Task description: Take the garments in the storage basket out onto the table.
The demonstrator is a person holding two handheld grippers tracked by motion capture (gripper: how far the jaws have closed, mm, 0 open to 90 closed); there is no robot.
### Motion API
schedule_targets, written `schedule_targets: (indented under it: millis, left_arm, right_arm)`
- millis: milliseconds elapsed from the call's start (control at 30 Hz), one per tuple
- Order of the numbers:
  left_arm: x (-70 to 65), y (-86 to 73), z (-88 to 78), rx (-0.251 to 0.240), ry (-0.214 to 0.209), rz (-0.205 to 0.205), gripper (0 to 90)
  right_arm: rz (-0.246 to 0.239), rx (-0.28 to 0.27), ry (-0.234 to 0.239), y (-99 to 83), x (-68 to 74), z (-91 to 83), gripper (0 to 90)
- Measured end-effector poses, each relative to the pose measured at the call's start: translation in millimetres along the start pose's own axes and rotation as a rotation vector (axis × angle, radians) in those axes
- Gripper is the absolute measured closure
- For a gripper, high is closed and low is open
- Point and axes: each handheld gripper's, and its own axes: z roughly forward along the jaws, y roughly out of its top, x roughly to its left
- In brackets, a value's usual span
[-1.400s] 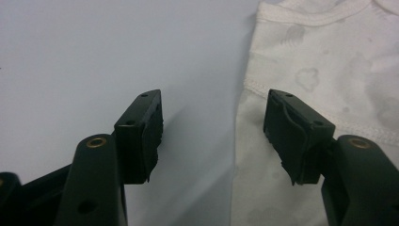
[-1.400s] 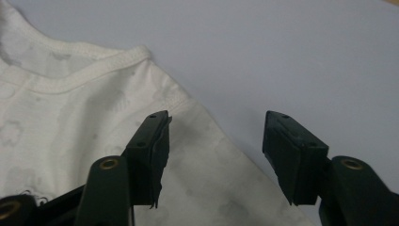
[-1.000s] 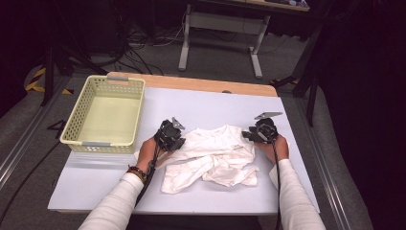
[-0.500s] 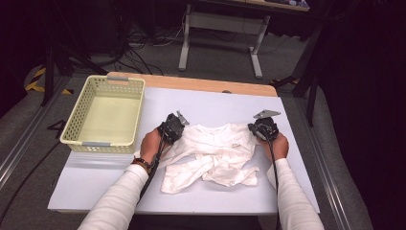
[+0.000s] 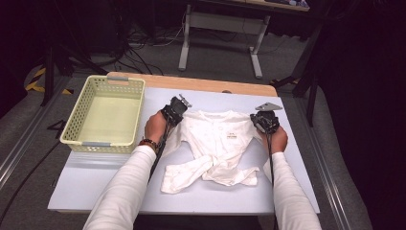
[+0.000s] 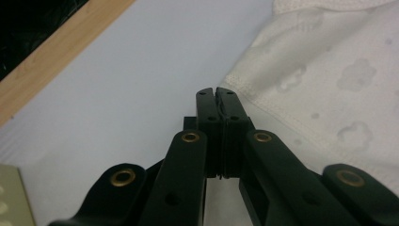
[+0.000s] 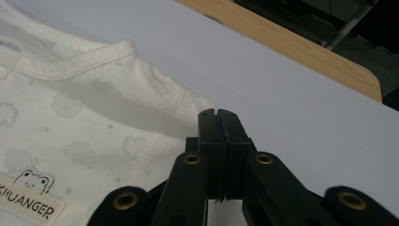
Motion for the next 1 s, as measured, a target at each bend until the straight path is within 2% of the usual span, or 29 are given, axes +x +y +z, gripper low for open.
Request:
schedule_targets:
  millis: [133, 267, 367, 400, 433, 500, 533, 600, 667, 767, 800, 867, 933, 967, 1000]
  left_arm:
    - [6.7, 8.3, 7.5, 0.002, 0.012, 0.009, 89.4]
    - [10.8, 11.3, 14.7, -0.003, 0.01, -0.012, 89.1]
    - [9.1, 10.1, 20.1, 0.001, 0.029, -0.034, 88.2]
    - [7.3, 10.1, 20.3, 0.0, 0.06, -0.041, 89.0]
    - [6.9, 10.2, 19.8, -0.002, 0.069, -0.045, 86.2]
    - [5.8, 9.9, 17.7, -0.012, 0.038, -0.069, 82.6]
    - [4.7, 10.1, 15.7, -0.008, 0.037, -0.068, 81.1]
    - [0.4, 9.4, 9.7, -0.035, 0.013, -0.076, 81.5]
    - [-7.2, 8.5, 2.2, -0.053, -0.004, -0.05, 81.7]
    - [-20.5, 3.8, -11.7, -0.107, -0.035, -0.018, 81.6]
    - [-25.6, 1.4, -18.5, -0.122, -0.035, -0.001, 79.9]
    - [-32.1, -3.9, -28.9, -0.145, -0.048, 0.006, 78.8]
    - [-37.0, -10.6, -39.0, -0.178, -0.085, 0.003, 77.8]
    - [-40.9, -16.2, -47.2, -0.203, -0.088, 0.021, 77.3]
    - [-44.7, -22.5, -54.9, -0.221, -0.093, 0.023, 77.0]
  right_arm:
    - [-0.001, 0.004, -0.013, 4.2, -0.9, 2.6, 89.9]
    - [0.001, 0.012, -0.019, 5.6, -1.8, 6.0, 89.6]
    - [-0.005, 0.028, -0.033, 4.7, -0.5, 9.2, 88.6]
    - [0.002, 0.026, -0.028, 4.2, -0.2, 9.4, 86.3]
    - [0.004, 0.027, -0.027, 4.1, 0.2, 9.1, 82.0]
    - [0.008, 0.03, -0.028, 4.0, 1.0, 7.1, 76.9]
    - [0.011, 0.025, -0.026, 3.7, 1.2, 4.0, 73.5]
    - [0.006, 0.015, -0.029, 2.9, 2.1, -1.9, 72.4]
    - [0.011, -0.009, -0.01, 1.2, 3.0, -10.3, 72.7]
    - [0.005, -0.059, 0.026, -2.9, 7.9, -28.2, 72.3]
    - [-0.009, -0.069, 0.037, -4.6, 10.0, -34.6, 71.8]
    - [-0.037, -0.104, 0.052, -9.5, 14.6, -48.9, 71.8]
    - [-0.033, -0.131, 0.075, -15.9, 17.3, -62.7, 71.6]
    - [-0.025, -0.141, 0.09, -18.5, 18.0, -67.3, 71.3]
    - [-0.022, -0.156, 0.106, -23.0, 19.8, -74.6, 71.2]
